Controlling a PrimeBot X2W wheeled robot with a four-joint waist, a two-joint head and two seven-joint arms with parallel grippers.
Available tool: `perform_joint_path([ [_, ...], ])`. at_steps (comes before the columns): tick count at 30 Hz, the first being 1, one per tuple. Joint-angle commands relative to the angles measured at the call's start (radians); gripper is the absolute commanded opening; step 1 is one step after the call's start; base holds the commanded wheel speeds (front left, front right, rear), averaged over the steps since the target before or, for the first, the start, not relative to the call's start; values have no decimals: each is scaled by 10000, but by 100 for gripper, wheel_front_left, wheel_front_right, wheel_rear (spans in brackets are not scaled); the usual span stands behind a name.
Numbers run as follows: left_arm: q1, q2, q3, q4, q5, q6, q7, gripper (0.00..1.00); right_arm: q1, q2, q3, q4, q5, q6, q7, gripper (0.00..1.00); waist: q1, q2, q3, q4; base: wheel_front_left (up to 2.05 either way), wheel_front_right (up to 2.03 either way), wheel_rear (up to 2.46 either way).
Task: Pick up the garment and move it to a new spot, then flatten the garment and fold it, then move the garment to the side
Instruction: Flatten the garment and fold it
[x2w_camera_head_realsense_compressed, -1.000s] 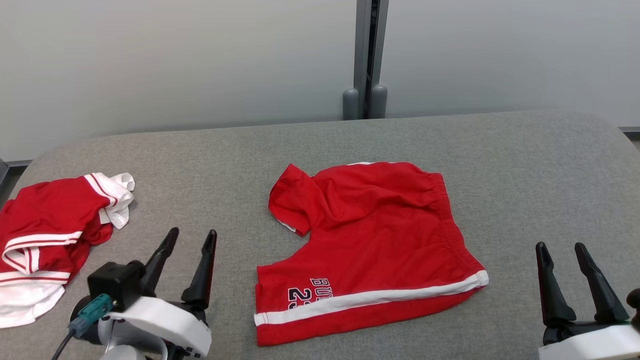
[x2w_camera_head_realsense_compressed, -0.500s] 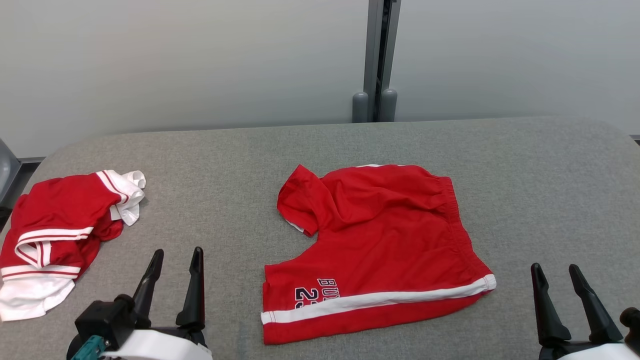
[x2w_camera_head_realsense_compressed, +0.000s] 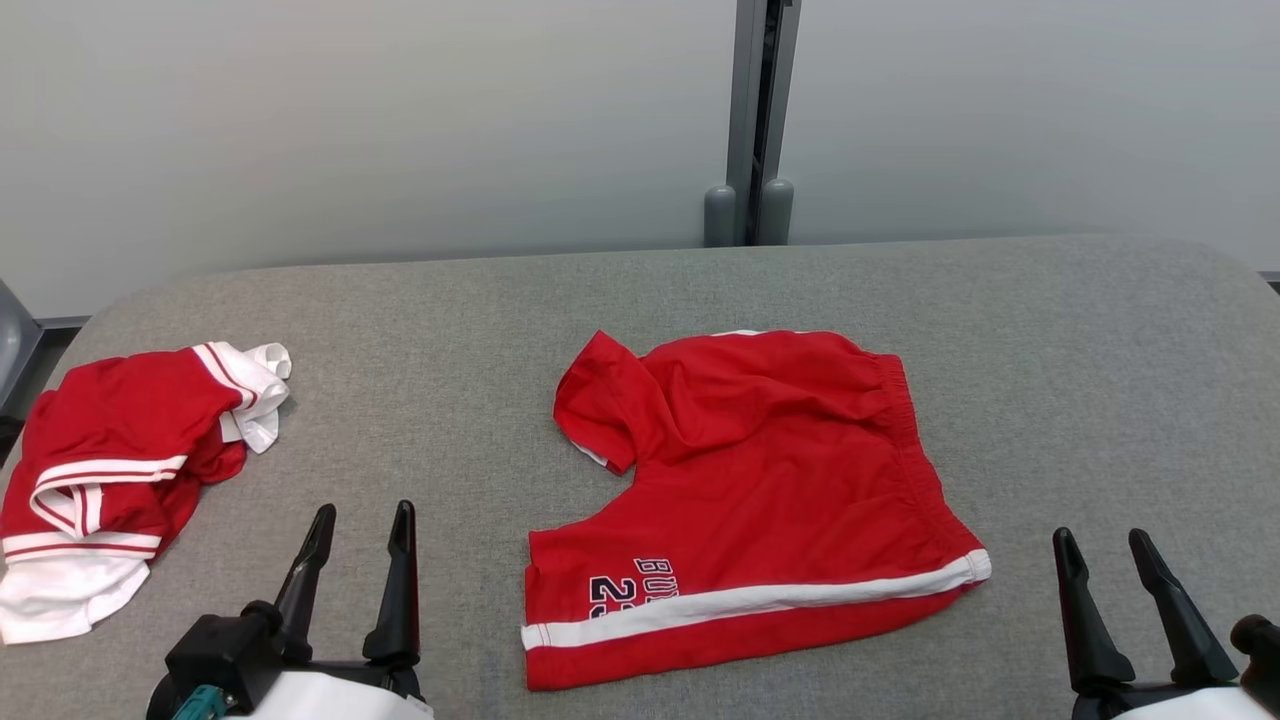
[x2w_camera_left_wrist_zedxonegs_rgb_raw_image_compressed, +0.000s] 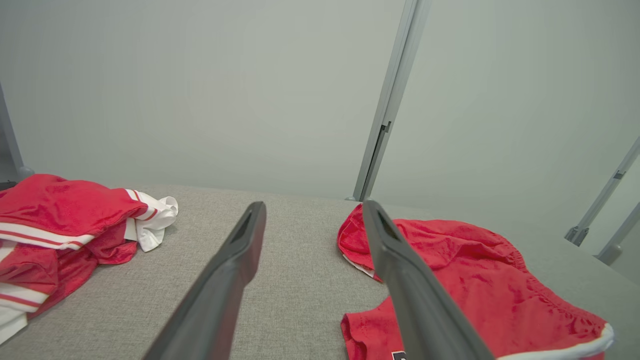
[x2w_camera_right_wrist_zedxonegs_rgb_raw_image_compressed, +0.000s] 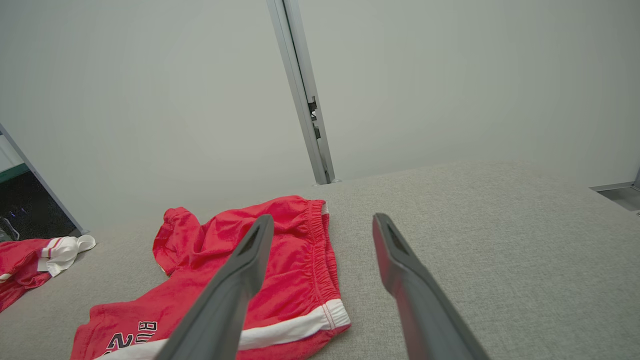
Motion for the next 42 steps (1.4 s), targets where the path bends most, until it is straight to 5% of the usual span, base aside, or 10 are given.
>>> perform_joint_path([
  [1, 114, -40, 85, 41, 105, -72, -16, 100, -86, -73, -20, -8, -23, 21, -31, 100, 0, 0, -11, -4, 0, 0, 0],
  [14, -123, -244, -150, 469, 14, -403, 835, 100, -316, -679, 103, 68, 184, 21, 805, 100, 0, 0, 26, -17, 0, 0, 0],
  [30, -857, 461, -1093, -239, -853, -348, 5411, 100, -2700, -1669, 1458, 2173, 2076, 21, 4782, 100, 0, 0, 1379, -21, 0, 0, 0],
  [42, -1401, 555, -1843, -267, -1179, -341, 7647, 100, -3641, -1786, 2022, 2637, 2328, 21, 5493, 100, 0, 0, 1942, 143, 0, 0, 0],
])
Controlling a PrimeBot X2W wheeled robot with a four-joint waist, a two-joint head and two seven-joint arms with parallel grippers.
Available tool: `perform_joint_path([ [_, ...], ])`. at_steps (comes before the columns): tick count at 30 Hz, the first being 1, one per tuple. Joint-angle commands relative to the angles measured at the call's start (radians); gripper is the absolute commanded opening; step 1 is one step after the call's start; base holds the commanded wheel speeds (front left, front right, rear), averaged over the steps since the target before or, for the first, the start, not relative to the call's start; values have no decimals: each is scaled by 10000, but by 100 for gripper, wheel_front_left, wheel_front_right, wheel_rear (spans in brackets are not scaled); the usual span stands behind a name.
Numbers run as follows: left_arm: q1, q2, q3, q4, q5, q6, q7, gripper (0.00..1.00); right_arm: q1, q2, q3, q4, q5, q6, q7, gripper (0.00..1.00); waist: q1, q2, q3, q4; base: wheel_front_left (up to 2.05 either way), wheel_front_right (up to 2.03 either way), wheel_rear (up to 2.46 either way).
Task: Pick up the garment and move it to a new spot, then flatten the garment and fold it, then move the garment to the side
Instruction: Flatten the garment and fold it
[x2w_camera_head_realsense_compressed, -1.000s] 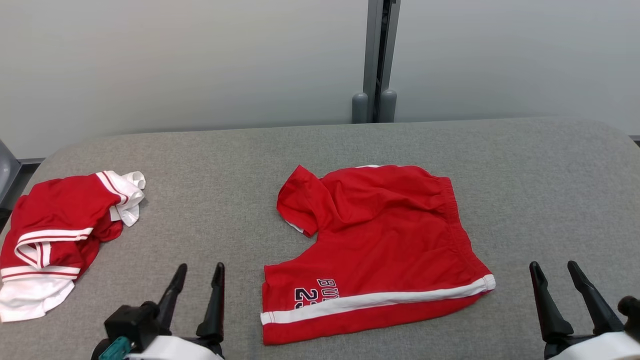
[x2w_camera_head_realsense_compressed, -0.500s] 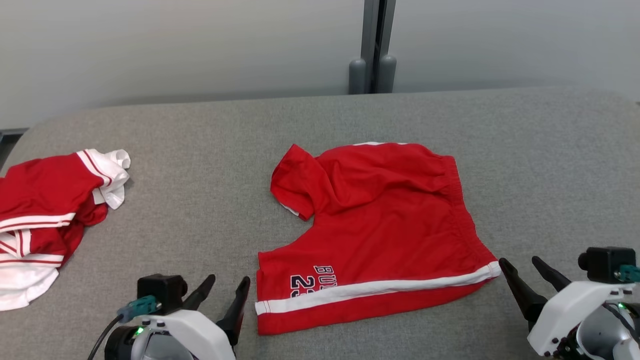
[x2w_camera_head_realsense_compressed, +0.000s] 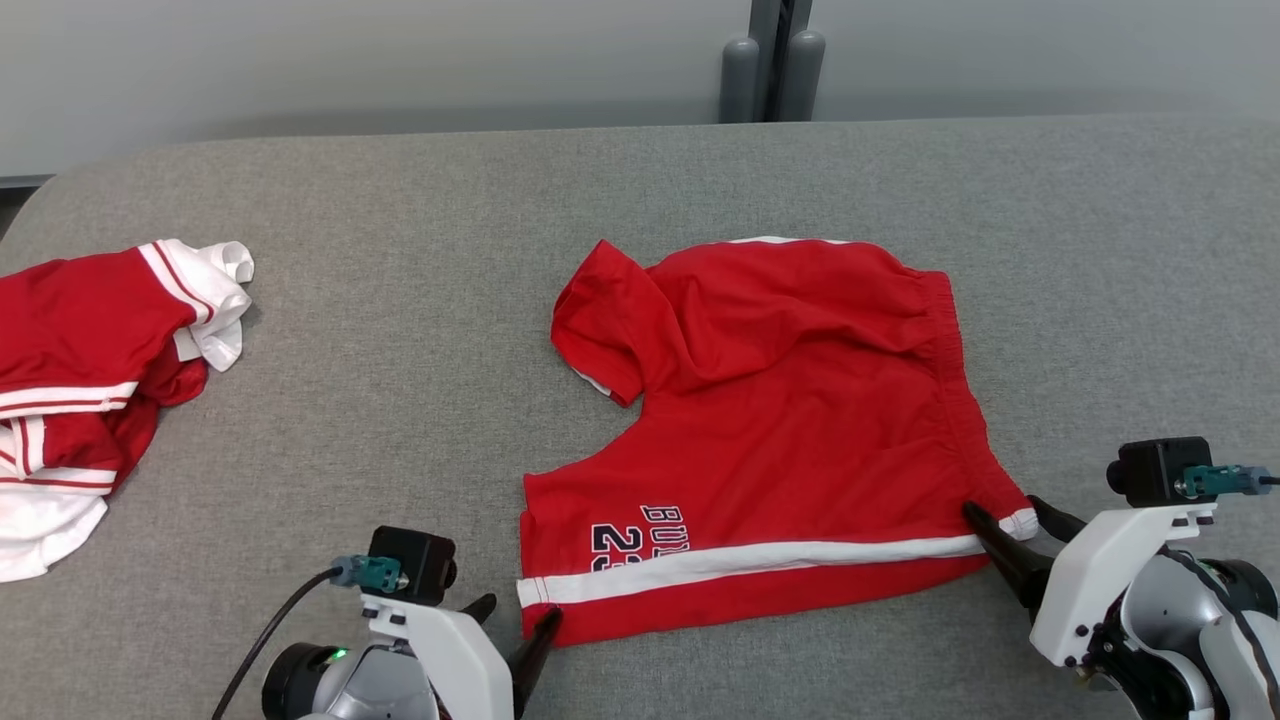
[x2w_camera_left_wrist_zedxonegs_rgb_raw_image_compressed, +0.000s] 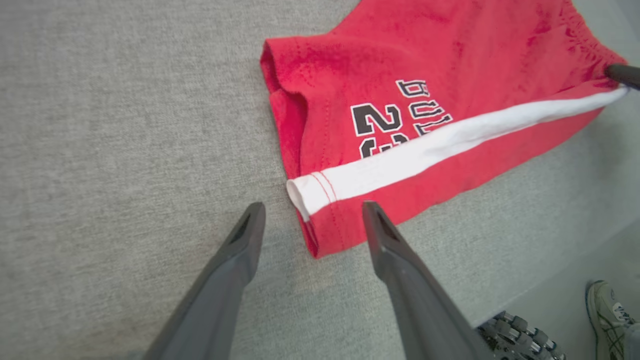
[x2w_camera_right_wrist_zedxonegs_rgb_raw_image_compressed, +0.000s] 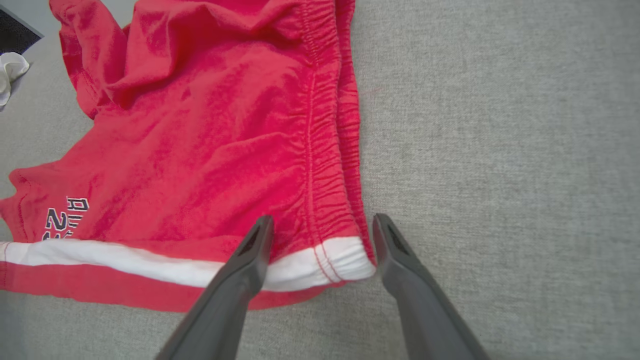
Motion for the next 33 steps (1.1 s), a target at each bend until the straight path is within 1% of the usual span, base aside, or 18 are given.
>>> perform_joint_path([
  [1, -191, 54, -79, 25, -36, -76, 152, 100, -138, -68, 45, -14, 18, 21, 29, 100, 0, 0, 66, 8, 0, 0, 0],
  [6, -425, -80, -249, 227, -83, -224, 300, 100, -209, -50, 237, -88, 7, 21, -10, 100, 0, 0, 169, -9, 0, 0, 0],
  [11, -778, -192, -389, 795, -56, -388, 342, 100, -309, -40, 402, -73, 69, 21, -73, 100, 0, 0, 261, -52, 0, 0, 0],
  [12, -817, -222, -409, 901, -52, -410, 330, 98, -321, -31, 442, -56, 82, 21, -85, 93, 0, 0, 266, -71, 0, 0, 0],
  [13, -844, -251, -421, 996, -70, -434, 303, 89, -327, -28, 471, -39, 78, 21, -97, 84, 0, 0, 271, -89, 0, 0, 0],
  [14, -844, -251, -421, 996, -70, -434, 303, 89, -327, -28, 471, -39, 78, 21, -97, 84, 0, 0, 271, -89, 0, 0, 0],
  [15, -881, -273, -428, 1068, -89, -470, 286, 62, -339, -28, 505, -28, 96, 21, -108, 74, 0, 0, 280, -105, 0, 0, 0],
  [16, -927, -293, -436, 1118, -97, -511, 242, 44, -349, -38, 534, -20, 128, 21, -107, 49, 0, 0, 281, -119, 0, 0, 0],
  [17, -961, -310, -435, 1166, -108, -521, 204, 20, -349, -57, 558, -10, 159, 21, -114, 39, 0, 0, 271, -129, 0, 0, 0],
  [18, -984, -316, -438, 1205, -119, -557, 171, 0, -348, -77, 609, -8, 188, 21, -141, 24, 0, 0, 251, -138, 0, 0, 0],
  [19, -998, -317, -445, 1224, -127, -585, 158, 0, -349, -98, 665, -12, 217, 21, -161, 2, 0, 0, 225, -147, 0, 0, 0],
  [20, -994, -318, -449, 1232, -139, -594, 125, 0, -342, -126, 709, 5, 280, 21, -205, 0, 0, 0, 184, -153, 0, 0, 0],
  [26, -672, -250, -353, 929, -193, -515, -144, 0, -152, -283, 849, -13, 471, 21, -589, 0, 0, 0, -252, -136, 0, 0, 0],
  [33, -325, -49, -123, -70, -423, -437, -243, 0, 167, -419, 734, -304, 720, 21, -1030, 0, 0, 0, -836, -119, 0, 0, 0],
])
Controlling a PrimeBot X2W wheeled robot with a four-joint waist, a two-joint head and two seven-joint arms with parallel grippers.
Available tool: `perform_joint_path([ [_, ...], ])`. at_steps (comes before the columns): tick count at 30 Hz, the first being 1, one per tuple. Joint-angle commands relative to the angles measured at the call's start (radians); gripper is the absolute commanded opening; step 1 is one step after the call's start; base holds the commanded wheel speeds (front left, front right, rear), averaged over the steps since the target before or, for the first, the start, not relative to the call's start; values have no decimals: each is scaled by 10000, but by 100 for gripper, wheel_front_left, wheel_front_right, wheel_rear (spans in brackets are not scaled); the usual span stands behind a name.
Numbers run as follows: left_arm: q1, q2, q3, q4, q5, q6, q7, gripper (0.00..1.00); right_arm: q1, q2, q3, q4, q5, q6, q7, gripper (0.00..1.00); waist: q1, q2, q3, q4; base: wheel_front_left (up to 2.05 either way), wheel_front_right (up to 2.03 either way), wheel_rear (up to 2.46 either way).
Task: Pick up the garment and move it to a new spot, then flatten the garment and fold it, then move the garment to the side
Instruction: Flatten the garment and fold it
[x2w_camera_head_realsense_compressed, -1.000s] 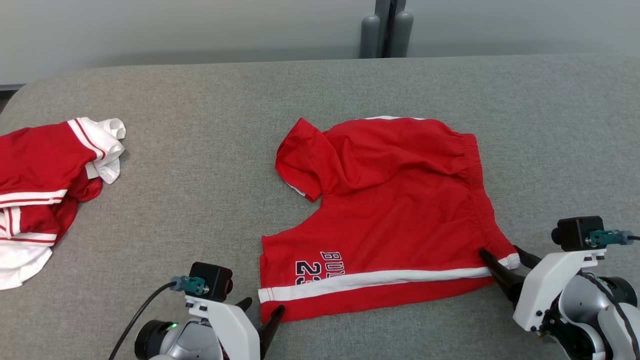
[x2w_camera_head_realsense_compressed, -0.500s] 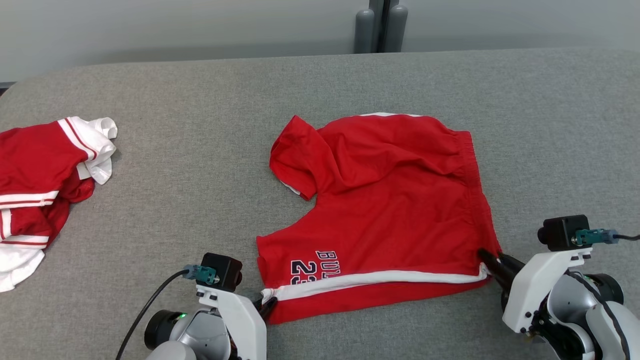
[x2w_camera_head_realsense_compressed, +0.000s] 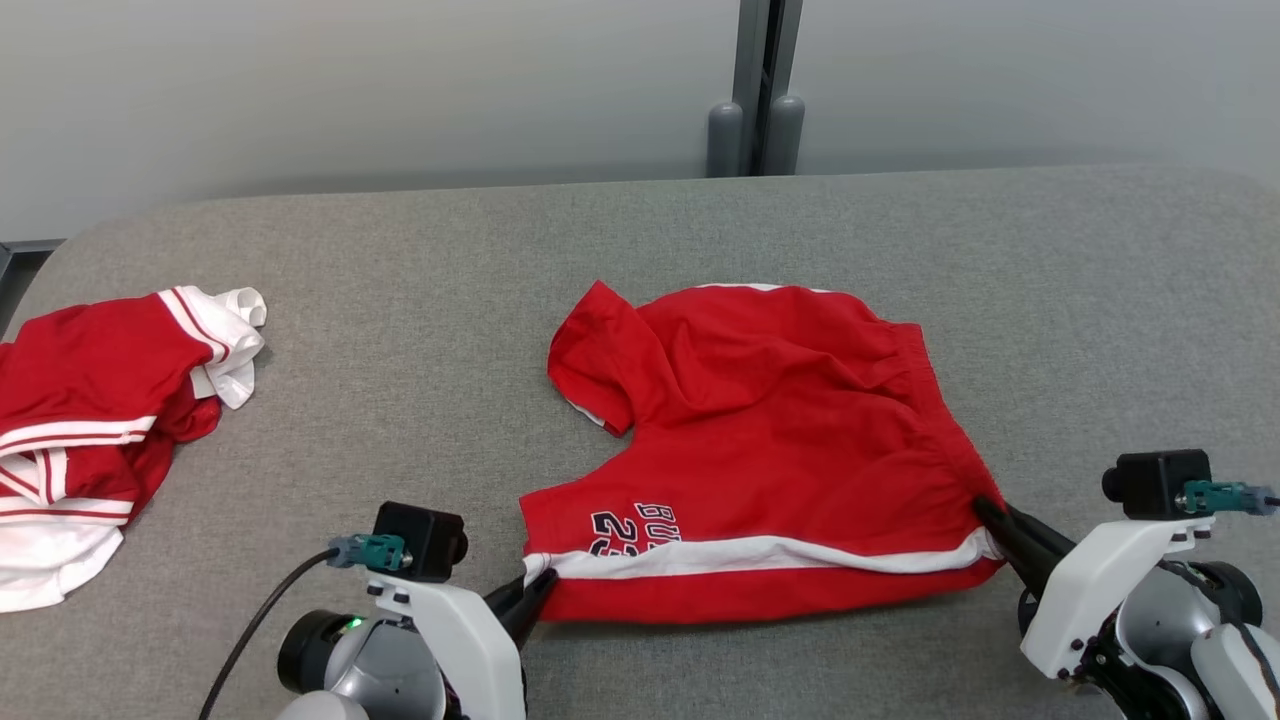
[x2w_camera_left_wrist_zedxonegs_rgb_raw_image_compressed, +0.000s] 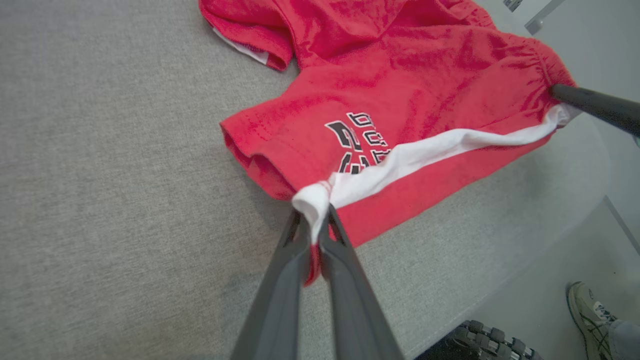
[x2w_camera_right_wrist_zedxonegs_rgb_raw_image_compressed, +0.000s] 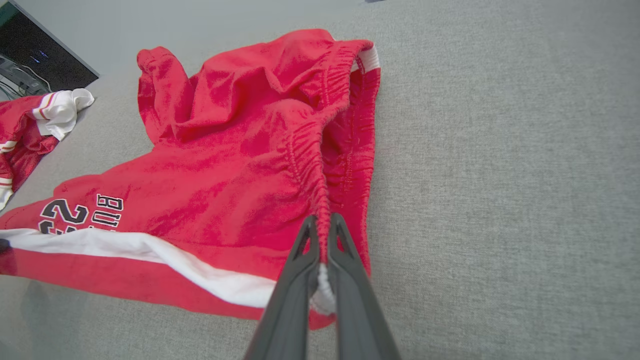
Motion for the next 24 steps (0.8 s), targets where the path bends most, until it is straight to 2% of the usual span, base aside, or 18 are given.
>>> perform_joint_path([
  [1, -9, 66, 103, -178, -61, 42, -58, 0, 58, -89, -91, -121, 95, 21, -125, 0, 0, -1, -95, -6, 0, 0, 0],
  [7, -1093, 456, 309, -696, 224, -251, 74, 0, -437, -132, -301, -547, 418, 21, -106, 0, 0, -1, 142, -125, 0, 0, 0],
  [13, -3573, 599, 556, -197, 238, -949, 595, 0, -2070, -178, -600, -922, 1114, 21, 160, 0, 0, -1, 1299, -240, 0, 0, 0],
  [18, -6570, 437, 837, 1107, 264, -1459, 935, 0, -4367, -99, -922, -756, 2057, 21, 596, 0, 0, -1, 2664, -319, 0, 0, 0],
  [24, -10333, 262, 756, 3182, 744, -1841, 939, 0, -7492, 201, -1345, 242, 3004, 21, 925, 0, 0, -1, 4088, -409, 0, 0, 0],
])
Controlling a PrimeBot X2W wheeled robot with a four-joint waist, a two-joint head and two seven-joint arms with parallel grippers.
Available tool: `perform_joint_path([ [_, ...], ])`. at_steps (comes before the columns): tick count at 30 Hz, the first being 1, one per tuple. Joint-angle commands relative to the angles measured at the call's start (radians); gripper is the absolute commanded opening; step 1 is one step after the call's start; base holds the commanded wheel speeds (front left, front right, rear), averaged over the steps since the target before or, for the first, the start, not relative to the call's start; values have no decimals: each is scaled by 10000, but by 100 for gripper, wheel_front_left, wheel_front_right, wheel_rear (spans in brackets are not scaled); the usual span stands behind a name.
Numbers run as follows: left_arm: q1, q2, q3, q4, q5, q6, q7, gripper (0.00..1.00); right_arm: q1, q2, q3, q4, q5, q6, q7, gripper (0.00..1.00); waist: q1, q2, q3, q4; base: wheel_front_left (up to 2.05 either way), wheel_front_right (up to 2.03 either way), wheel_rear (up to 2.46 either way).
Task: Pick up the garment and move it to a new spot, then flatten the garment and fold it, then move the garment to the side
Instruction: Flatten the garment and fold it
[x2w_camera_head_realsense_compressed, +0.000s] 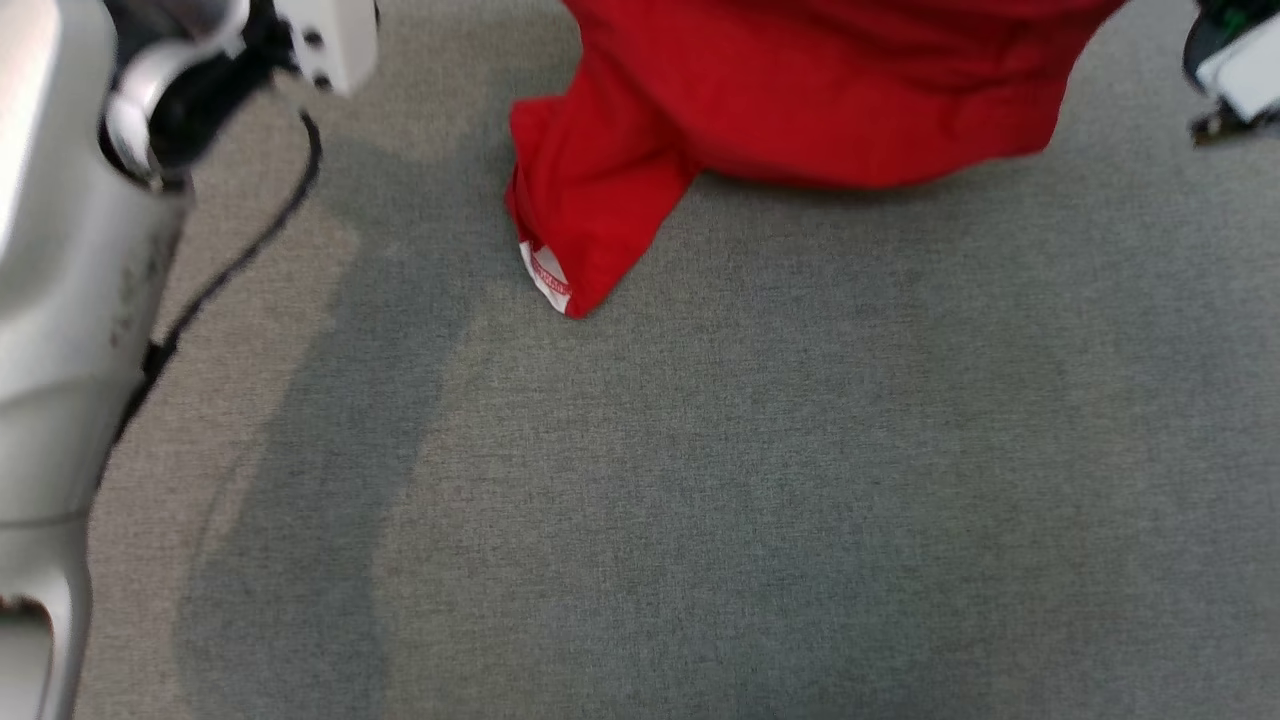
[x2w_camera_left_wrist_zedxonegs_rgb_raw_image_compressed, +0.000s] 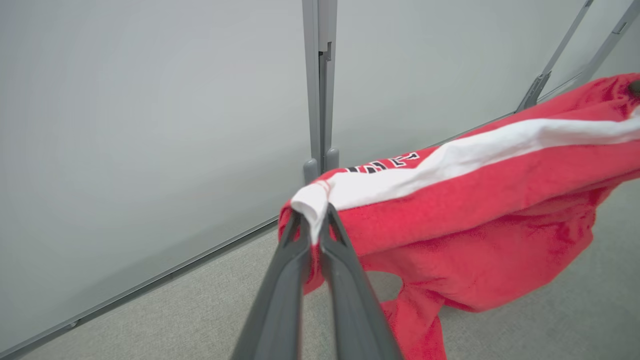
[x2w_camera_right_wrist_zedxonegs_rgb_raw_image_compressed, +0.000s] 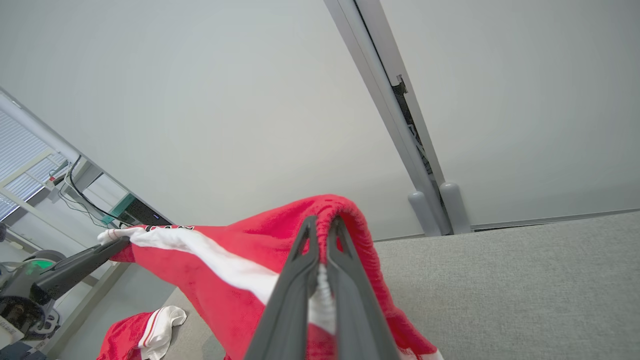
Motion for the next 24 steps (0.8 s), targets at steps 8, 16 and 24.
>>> perform_joint_path([
  [8, -3636, -313, -158, 2396, 441, -215, -968, 0, -3436, 88, -250, 1492, 422, 21, -327, 0, 0, 0, 1833, -147, 0, 0, 0],
  [16, -6331, -661, -452, 4188, 540, -243, -2749, 0, -6308, 344, -76, 2632, 443, 22, -1364, 0, 0, 0, 2348, -294, 0, 0, 0],
  [24, -6676, -680, -1452, 5451, -330, -248, -3339, 0, -6402, 179, 1063, 3290, 791, 21, -1504, 0, 0, 0, 2506, -165, 0, 0, 0],
])
